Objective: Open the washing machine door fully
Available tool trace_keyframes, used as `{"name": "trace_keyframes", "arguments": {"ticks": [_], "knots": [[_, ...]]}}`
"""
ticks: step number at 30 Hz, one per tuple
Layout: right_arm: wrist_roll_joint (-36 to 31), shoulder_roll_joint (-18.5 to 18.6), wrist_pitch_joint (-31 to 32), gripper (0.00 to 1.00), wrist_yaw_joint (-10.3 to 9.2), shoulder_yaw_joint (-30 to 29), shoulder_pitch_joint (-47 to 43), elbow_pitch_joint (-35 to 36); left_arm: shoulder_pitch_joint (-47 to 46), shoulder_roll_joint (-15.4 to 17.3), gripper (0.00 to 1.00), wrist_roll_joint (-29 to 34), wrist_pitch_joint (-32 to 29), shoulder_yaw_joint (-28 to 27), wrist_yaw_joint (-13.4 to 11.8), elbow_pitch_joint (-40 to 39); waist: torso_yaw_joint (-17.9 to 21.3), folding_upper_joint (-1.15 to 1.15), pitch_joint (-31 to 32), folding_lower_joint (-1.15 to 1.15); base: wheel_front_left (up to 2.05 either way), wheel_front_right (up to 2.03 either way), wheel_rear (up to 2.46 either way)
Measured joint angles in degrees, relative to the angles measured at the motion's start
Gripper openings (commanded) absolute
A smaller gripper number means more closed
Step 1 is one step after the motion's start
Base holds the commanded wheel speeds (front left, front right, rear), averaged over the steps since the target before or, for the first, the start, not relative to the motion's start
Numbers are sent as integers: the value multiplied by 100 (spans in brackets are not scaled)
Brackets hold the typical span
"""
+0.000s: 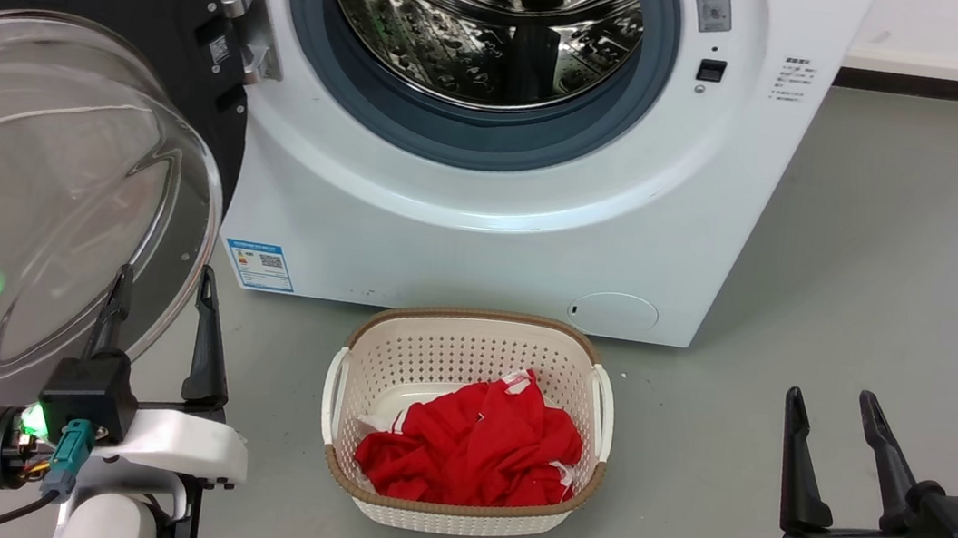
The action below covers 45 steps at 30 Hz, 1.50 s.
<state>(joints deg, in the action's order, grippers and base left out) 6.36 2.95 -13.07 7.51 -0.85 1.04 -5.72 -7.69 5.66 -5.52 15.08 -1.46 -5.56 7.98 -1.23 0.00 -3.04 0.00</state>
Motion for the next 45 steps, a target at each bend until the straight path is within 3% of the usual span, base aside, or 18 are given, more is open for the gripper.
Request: {"name": "trace_keyframes", "arguments": {"ticks": [11,44,45], "knots": [[66,0,-60,100,0,5,16,-49,132,-54,100,163,-1,-54,-49,124,121,0,-93,0,0,0,0],[108,0,-105,100,0,-40,44,-170,149,-103,100,281,-1,44,190,-7,154,0,-89,0,0,0,0],[109,0,-104,0,0,-42,41,-179,152,-109,0,276,-1,46,199,7,154,0,-91,0,0,0,0]]}}
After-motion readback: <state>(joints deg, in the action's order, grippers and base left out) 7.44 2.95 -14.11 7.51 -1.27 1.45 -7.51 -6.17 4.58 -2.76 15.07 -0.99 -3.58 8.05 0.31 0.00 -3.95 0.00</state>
